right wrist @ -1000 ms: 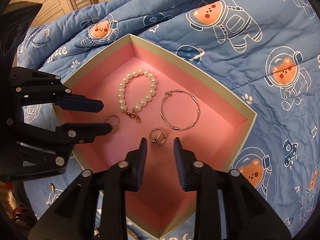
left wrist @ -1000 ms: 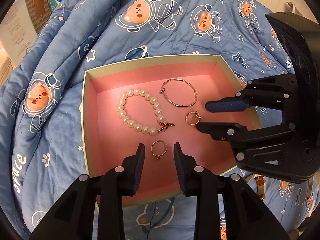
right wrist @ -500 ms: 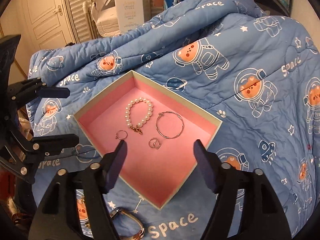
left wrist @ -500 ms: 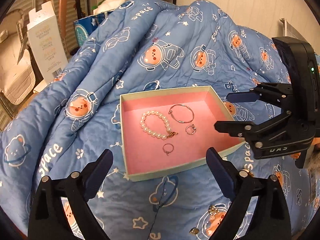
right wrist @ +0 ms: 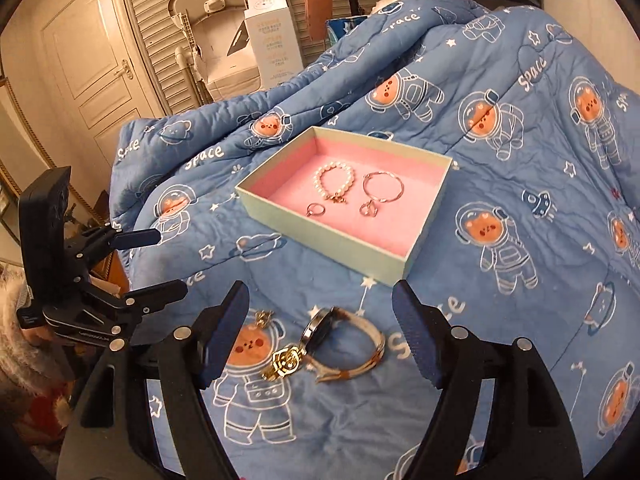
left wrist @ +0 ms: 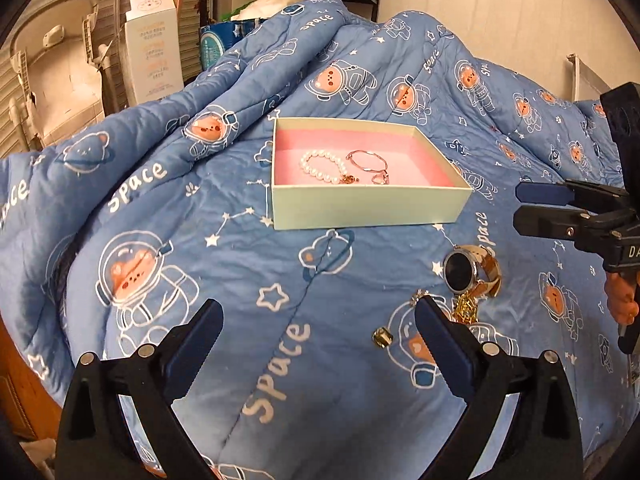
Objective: Organize jewelry
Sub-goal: 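Grasp the small gold ring on the quilt with the left tool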
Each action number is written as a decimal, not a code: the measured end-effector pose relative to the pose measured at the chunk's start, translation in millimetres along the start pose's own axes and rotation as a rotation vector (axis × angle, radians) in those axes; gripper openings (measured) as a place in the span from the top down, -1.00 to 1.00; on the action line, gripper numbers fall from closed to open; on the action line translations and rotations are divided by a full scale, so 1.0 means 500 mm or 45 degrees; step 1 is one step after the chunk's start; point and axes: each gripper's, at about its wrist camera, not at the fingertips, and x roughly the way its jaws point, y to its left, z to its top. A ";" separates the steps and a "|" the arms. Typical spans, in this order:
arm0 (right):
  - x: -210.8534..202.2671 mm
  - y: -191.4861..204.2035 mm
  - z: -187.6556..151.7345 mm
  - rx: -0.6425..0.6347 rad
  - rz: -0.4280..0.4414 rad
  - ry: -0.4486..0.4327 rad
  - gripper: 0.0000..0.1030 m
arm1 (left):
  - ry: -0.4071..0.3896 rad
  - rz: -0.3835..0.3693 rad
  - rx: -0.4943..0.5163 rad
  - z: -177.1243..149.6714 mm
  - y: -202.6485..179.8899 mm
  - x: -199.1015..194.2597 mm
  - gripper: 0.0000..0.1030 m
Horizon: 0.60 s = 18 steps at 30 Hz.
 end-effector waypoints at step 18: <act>0.023 0.040 -0.129 0.164 0.066 0.109 0.01 | 0.026 -0.020 -0.052 -0.086 -0.034 0.010 -0.39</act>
